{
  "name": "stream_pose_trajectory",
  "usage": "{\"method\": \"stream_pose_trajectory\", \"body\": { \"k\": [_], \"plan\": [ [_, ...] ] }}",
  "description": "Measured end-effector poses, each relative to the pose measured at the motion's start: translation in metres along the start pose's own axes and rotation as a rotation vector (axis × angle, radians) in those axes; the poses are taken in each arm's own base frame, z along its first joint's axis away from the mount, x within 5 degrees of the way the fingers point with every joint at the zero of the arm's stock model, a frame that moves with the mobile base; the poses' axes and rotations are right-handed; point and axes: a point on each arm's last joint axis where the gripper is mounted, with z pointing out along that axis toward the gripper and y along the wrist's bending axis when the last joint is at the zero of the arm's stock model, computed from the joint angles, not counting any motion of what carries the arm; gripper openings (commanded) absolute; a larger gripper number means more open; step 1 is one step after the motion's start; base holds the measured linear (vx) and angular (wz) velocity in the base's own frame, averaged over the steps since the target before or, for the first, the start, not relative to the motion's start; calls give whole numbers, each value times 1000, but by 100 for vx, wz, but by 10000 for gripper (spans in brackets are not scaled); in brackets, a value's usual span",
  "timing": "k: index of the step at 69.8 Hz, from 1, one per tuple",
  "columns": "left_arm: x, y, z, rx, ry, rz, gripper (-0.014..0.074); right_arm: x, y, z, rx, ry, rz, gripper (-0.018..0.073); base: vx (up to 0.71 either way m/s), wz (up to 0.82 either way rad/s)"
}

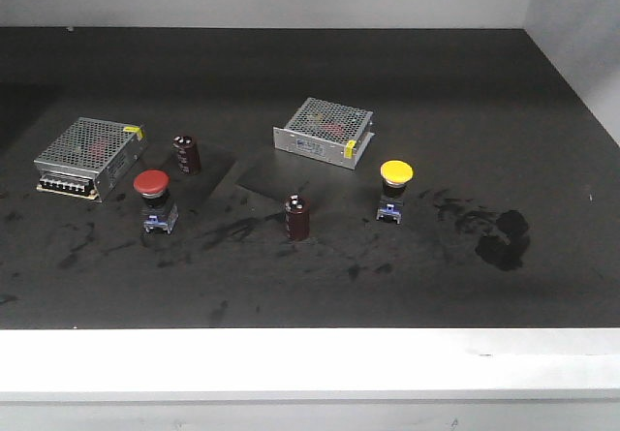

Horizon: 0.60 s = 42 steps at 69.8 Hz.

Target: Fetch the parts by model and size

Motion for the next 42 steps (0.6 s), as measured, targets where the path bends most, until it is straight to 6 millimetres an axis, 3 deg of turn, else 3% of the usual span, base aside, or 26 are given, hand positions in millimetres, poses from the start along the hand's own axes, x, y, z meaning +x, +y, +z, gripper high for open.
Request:
{"method": "stream_pose_trajectory", "body": {
  "k": [9, 16, 27, 34, 42],
  "plan": [
    [13, 1, 16, -6, 109, 29, 263, 17, -1, 11, 9, 123, 1, 120, 0, 0],
    [22, 2, 22, -7, 200, 71, 416, 22, -1, 11, 15, 172, 1, 245, 0, 0],
    [30, 2, 22, -7, 283, 90, 644, 28, -2, 9, 23, 245, 1, 553, 0, 0],
    [34, 2, 23, -8, 321, 93, 713, 31, -2, 9, 26, 274, 24, 726, 0, 0],
    [35, 2, 23, -8, 332, 93, 722, 32, -2, 8, 26, 285, 67, 725, 0, 0]
  ]
}}
